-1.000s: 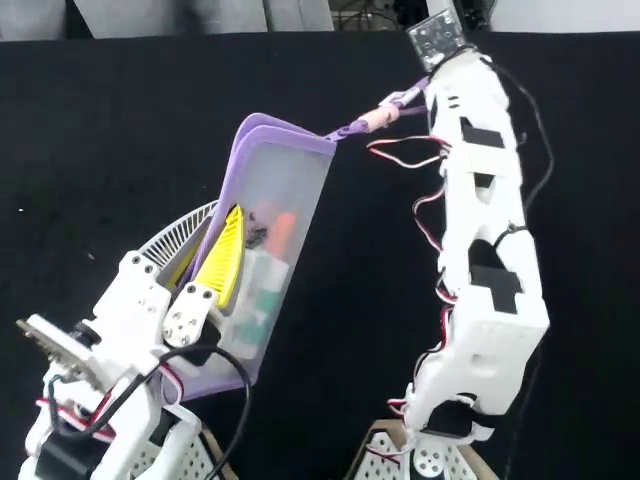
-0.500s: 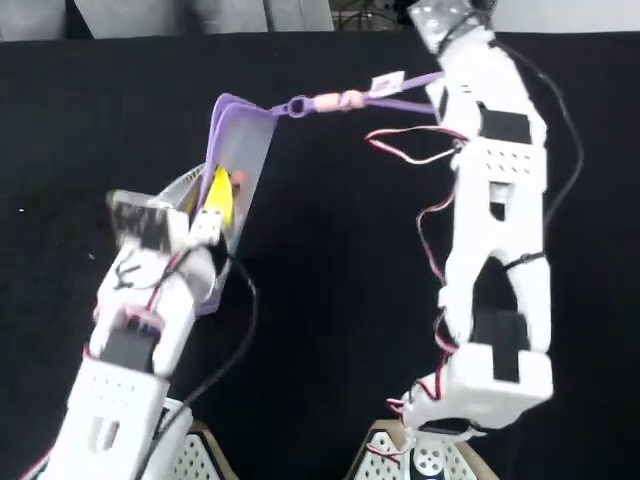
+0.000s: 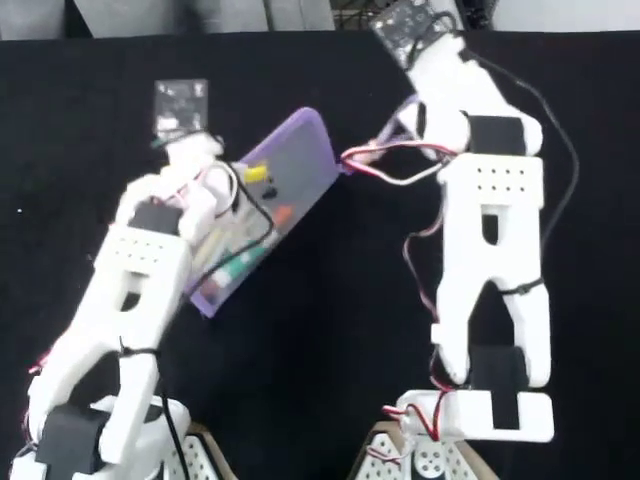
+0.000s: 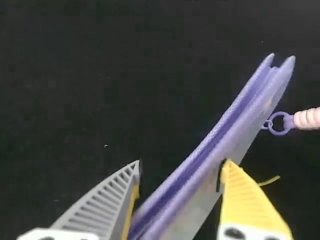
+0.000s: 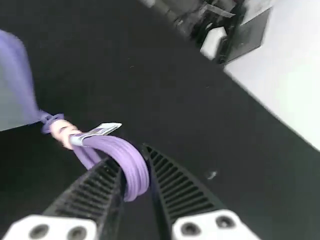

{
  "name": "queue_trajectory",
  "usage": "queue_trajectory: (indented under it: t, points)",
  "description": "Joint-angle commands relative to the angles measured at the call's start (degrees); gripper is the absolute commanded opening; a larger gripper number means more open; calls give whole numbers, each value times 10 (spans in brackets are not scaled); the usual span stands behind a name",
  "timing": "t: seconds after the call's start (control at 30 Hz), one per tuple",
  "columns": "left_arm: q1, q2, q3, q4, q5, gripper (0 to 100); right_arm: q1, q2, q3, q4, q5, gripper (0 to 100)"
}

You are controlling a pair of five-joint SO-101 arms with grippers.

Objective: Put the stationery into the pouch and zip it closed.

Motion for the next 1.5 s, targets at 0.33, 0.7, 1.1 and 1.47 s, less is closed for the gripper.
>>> queue_trajectory:
  t: [0.33,0.7,1.1,1.47]
  points:
    - [-165,-178,-154,170,22,257,-140,-34,188,-80,-2,127]
    - [-179,-455,4,271,20,256,-161,-70,212,-121,3,404]
    - [-179,-810,198,276,20,255,-149,-421,230,-121,-2,403]
    - [-174,-811,303,271,-20,51,-88,-822,560,-127,-2,185]
